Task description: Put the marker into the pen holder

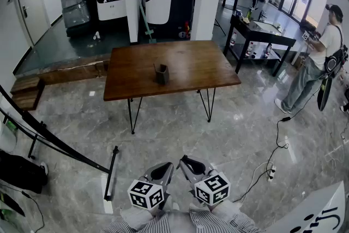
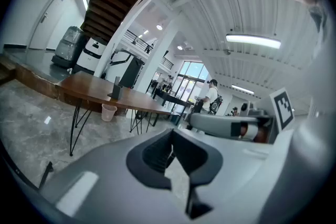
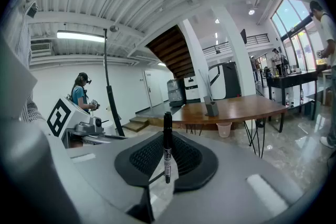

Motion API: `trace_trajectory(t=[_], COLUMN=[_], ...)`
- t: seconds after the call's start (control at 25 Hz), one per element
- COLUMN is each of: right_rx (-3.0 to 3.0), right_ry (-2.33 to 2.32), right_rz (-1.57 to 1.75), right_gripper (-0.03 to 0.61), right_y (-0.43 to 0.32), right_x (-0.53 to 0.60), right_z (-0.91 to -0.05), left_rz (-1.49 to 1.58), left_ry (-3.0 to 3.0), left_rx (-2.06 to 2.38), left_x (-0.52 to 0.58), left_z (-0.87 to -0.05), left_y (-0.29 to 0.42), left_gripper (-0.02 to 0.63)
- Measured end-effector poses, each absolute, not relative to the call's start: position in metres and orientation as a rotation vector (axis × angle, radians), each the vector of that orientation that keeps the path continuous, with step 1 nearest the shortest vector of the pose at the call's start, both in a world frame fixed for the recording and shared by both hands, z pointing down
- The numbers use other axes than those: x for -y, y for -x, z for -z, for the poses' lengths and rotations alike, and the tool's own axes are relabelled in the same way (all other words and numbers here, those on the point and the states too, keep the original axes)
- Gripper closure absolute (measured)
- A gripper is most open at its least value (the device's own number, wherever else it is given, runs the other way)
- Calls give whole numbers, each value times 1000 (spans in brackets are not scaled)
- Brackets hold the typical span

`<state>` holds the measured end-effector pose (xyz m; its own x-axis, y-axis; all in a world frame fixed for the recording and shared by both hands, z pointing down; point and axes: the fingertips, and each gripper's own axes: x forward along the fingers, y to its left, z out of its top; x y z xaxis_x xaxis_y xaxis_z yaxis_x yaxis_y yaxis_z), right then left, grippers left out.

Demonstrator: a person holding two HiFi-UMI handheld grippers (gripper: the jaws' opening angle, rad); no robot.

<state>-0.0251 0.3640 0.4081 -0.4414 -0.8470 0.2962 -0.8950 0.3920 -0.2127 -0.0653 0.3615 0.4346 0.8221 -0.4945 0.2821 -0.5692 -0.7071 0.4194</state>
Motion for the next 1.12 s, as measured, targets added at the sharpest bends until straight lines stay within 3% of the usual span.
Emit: trace_trajectory(t=[0.32,0.8,1.12], right_rx=[2472,2471,2418], right_ry=[-1587,-1668,-1671], right_rz=[-497,-440,-519], right_gripper=[534,534,534], right_y=[2,-22,-26], right_x=[-277,-56,23], right_z=[-421,-390,-404], left_rz=[-183,-186,-246], left_ry=[-2524,-2594,-2524], left_rx=[771,700,636], left_x=[-275,-55,9], left_z=[-438,-402,-424], left_y=[49,28,21], left_gripper=[606,606,606])
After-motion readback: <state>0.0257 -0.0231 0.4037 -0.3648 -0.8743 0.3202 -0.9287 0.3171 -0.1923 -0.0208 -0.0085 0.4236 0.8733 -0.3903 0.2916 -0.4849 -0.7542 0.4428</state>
